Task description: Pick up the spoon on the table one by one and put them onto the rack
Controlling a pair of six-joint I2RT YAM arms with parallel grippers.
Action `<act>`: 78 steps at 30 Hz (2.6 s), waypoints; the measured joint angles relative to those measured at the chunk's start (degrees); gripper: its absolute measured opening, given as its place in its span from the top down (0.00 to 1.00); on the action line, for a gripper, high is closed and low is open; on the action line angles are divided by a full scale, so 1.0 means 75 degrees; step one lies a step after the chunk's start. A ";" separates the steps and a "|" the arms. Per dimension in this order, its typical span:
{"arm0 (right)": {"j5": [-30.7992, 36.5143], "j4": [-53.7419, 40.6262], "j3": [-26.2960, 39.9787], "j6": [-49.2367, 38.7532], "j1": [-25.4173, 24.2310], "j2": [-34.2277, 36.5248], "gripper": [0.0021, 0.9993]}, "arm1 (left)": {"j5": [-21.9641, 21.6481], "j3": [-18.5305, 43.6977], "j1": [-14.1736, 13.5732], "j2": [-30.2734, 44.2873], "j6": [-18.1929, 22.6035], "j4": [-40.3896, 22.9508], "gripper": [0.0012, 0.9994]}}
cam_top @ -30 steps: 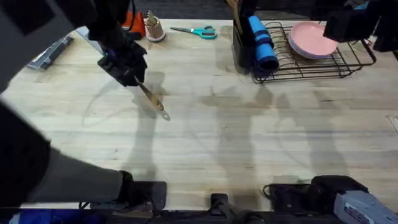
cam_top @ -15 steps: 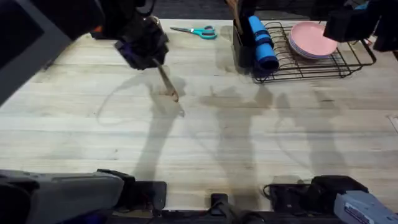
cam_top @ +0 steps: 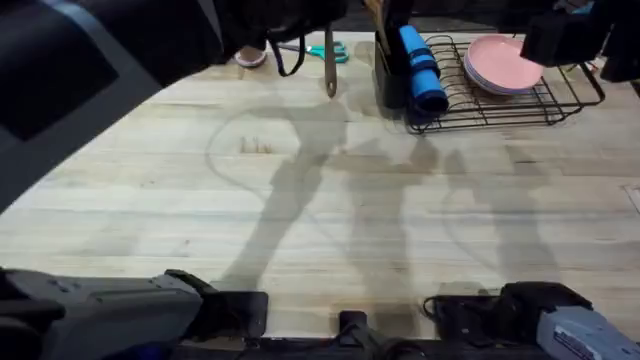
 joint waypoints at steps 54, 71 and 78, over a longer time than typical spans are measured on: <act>0.0000 0.0091 0.0000 0.0000 0.0000 0.0000 0.00 | 0.0624 0.0003 -0.1413 0.2853 0.1766 0.3517 0.96; 0.0000 0.0091 0.0000 0.0000 0.0000 0.0000 0.00 | 0.0601 0.0000 -0.1405 0.2412 0.2436 0.3166 0.32; 0.0000 0.0091 0.0000 0.0000 0.0000 0.0001 0.00 | 0.0591 0.0000 -0.1405 0.1396 0.2717 0.2798 0.15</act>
